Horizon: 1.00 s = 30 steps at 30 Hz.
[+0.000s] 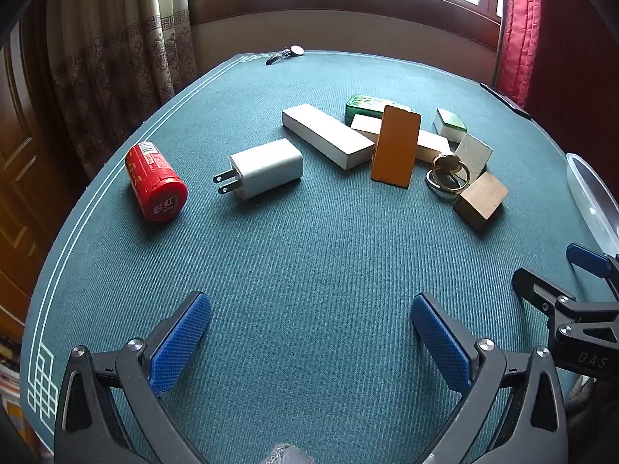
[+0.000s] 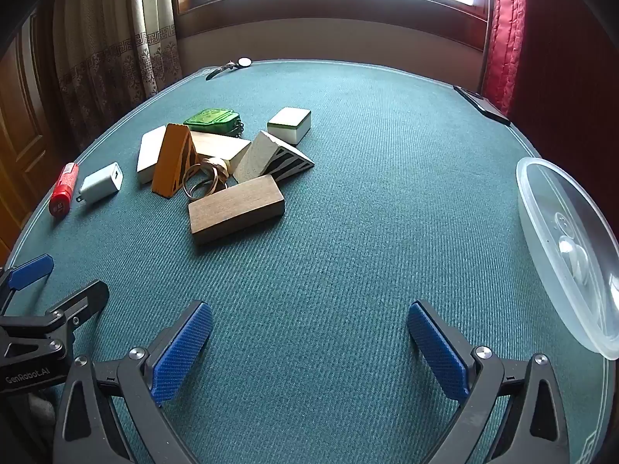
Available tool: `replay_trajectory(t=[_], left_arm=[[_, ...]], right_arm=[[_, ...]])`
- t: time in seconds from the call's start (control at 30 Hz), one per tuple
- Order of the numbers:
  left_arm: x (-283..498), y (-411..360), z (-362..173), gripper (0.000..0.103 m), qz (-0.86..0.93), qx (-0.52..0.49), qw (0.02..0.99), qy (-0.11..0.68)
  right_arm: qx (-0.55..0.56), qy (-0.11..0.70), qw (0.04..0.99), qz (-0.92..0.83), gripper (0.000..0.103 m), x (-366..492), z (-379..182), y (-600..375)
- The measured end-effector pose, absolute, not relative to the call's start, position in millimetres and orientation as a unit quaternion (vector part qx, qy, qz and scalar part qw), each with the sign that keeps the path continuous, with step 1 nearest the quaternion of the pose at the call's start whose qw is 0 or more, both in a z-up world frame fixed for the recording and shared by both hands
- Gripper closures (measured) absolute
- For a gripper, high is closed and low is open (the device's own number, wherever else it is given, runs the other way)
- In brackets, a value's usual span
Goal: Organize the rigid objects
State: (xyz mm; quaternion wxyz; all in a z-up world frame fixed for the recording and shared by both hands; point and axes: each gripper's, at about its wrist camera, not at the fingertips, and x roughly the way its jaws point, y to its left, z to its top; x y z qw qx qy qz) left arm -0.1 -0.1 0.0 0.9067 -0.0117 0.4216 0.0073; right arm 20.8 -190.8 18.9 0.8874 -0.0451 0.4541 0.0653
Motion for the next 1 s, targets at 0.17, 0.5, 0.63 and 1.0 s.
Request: replay_trajectory(t=[0.17, 0.5, 0.63, 1.0], left_arm=[[0.7, -0.6, 0.0, 0.000, 0.008, -0.011, 0.906, 0.423], [-7.0, -1.4, -2.9, 0.000, 0.002, -0.009, 0.904, 0.428], [2.9, 2.7, -0.3, 0.000, -0.007, -0.008, 0.903, 0.429], [6.0, 38.6, 5.0, 0.000, 0.013, 0.011, 0.905, 0.424]], right_arm=[[-0.046, 0.457, 0.886, 0.065, 0.000, 22.5, 17.6, -190.4], [-0.047, 0.456, 0.886, 0.067, 0.000, 22.8, 17.5, -190.2], [-0.048, 0.457, 0.885, 0.067, 0.000, 23.9, 17.2, -187.7], [-0.048, 0.461, 0.884, 0.069, 0.000, 25.6, 18.9, -190.3]])
